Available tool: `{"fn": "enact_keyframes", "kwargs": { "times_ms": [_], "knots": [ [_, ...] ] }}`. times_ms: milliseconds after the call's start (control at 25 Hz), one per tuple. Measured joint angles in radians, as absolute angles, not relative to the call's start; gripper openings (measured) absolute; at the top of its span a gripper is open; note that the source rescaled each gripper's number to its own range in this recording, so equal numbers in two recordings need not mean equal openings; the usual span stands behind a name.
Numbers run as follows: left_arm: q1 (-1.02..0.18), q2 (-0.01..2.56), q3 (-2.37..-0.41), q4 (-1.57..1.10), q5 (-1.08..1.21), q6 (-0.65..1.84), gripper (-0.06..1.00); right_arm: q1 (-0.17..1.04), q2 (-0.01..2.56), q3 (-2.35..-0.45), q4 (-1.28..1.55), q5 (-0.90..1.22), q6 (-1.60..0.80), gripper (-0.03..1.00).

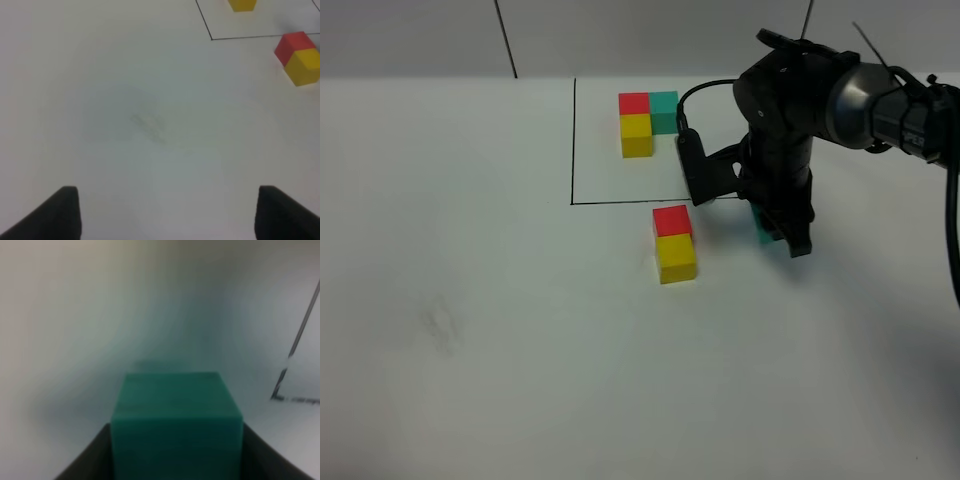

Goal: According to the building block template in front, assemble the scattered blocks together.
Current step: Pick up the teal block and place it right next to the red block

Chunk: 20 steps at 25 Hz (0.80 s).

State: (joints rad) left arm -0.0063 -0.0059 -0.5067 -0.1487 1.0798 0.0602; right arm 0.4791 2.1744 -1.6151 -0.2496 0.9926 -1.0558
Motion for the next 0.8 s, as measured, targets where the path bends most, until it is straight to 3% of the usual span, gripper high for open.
{"fn": "enact_keyframes", "kwargs": {
  "times_ms": [240,800],
  "knots": [
    [-0.006,-0.006,-0.507,-0.149,1.08,0.06,0.68,0.488,2.266,-1.707,-0.15,0.975,-1.067,0.01],
    [-0.006,-0.006,-0.507,-0.149,1.08,0.06,0.68,0.488,2.275,-1.715,0.0,0.91,-1.089,0.01]
  ]
}}
